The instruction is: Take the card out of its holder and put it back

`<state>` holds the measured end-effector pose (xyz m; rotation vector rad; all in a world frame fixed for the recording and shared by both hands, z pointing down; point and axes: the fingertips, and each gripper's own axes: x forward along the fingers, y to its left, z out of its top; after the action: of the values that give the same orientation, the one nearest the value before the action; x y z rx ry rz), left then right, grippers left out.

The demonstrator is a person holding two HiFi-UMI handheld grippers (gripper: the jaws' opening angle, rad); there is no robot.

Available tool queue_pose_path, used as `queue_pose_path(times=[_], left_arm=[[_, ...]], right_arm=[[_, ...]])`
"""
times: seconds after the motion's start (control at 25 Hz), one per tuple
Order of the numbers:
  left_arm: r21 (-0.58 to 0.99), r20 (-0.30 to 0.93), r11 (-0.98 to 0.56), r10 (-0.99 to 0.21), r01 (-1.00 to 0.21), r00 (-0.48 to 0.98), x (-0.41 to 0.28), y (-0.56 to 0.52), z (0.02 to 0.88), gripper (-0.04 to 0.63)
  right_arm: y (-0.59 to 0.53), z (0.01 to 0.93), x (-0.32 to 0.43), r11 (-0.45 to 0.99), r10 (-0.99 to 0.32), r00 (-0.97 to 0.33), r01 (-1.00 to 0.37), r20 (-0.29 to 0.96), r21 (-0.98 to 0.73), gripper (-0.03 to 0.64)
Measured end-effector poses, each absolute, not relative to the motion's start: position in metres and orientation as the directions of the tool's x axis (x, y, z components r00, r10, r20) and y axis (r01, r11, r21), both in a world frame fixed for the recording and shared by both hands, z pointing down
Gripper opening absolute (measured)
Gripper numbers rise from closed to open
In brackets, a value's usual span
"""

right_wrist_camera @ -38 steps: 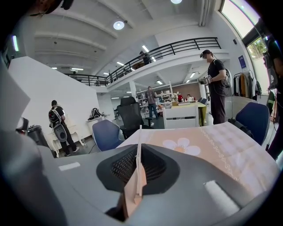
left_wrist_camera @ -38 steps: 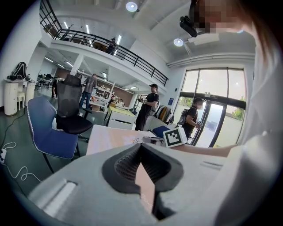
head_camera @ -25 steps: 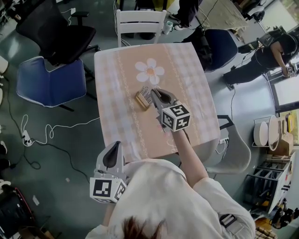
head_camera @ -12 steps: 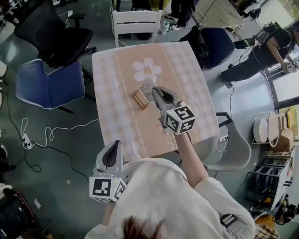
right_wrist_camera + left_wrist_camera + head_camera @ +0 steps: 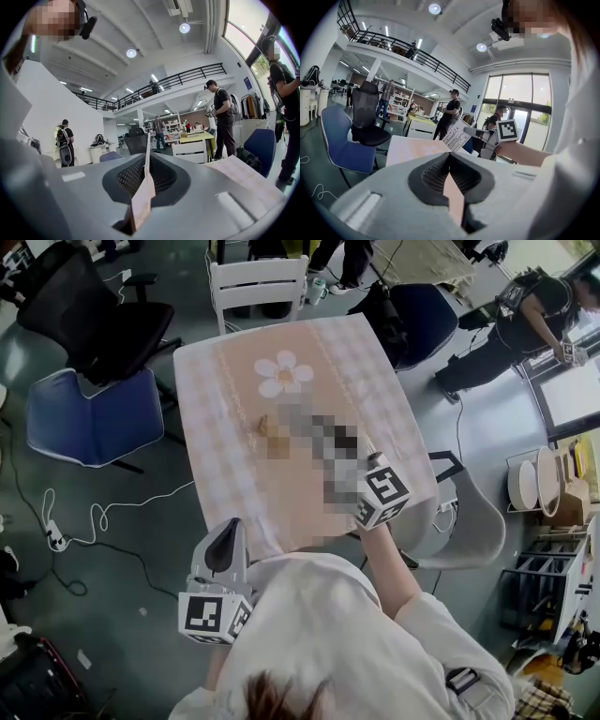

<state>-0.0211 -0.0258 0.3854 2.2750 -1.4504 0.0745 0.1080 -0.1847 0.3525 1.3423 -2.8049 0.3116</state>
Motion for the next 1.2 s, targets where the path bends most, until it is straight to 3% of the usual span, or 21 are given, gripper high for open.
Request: queue_pose_path(times=[0.2,0.56,1.2], left_arm=[[0.335,0.258,-0.364,-0.852,-0.869,0.456,-0.021,-0.024,0.381,0.000],[0.333,0.259,-0.378,-0.844,-0.864,0.469,-0.019,-0.022,0.379,0.000],[0.297,0.239,-0.439,-0.826,-0.848,0.511,-0.023,-0.011,0.373,0.000]], right_arm=[[-0.158,0.334,0.115,0.615,-0.779,-0.623,-0.781,0.071,-0.106,0.014],[-0.107,0.308,0.139,0.586,-0.806,-0.592,-0.800,0.005,-0.132,0.014],[-0.035,0.334,0.145,0.488,-0.858,-0.508,-0.851,0.068,-0.196,0.014]])
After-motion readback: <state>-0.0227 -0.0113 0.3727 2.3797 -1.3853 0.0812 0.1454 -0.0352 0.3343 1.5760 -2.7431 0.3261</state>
